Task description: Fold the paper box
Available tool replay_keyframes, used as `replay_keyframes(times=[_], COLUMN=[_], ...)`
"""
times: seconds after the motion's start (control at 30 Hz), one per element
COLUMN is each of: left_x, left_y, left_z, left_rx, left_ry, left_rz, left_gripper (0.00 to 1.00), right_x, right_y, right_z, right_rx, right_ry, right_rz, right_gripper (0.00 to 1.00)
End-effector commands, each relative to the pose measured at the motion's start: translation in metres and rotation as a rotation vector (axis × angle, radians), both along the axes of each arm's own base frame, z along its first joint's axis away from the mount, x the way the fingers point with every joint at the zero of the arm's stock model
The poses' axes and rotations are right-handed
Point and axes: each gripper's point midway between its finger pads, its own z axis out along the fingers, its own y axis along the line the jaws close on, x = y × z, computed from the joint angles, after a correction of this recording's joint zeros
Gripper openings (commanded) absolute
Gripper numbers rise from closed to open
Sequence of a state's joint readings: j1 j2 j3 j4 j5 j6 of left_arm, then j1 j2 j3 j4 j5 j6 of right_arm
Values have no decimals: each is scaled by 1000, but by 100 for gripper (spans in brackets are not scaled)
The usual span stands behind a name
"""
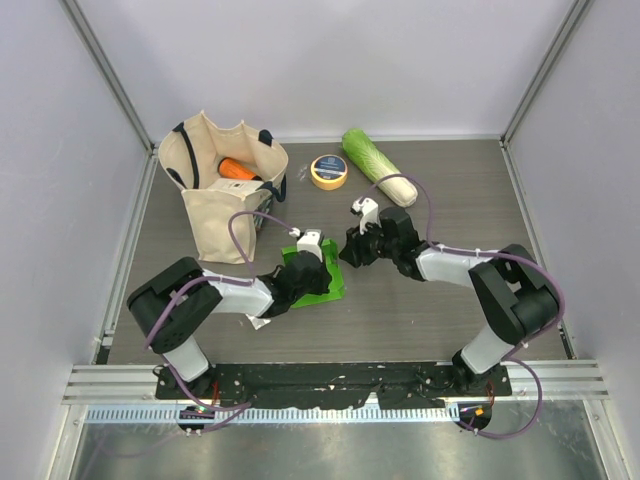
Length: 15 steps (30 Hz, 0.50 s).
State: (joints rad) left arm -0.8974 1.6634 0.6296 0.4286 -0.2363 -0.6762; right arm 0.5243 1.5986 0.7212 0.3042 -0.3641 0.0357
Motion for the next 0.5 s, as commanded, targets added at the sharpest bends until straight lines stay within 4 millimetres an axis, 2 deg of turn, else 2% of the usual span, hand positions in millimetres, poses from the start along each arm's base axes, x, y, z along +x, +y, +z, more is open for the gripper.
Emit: replay_keyframes(times=[0.0,0.1,0.47], left_x=[4,2,-1], left_y=[3,6,9], left_z=[-1,-5,-9], left_rx=[-14,-1,30], left_ry=[-22,-17,-12], left_rz=[37,41,25], left_gripper=[0,0,0], right_x=[13,10,13], right_y=[31,40,48], right_z=[29,33,29], right_rx=[107,125,98], right_ry=[-108,-123,-169], right_rz=[121,158,179], right_gripper=[46,46,47])
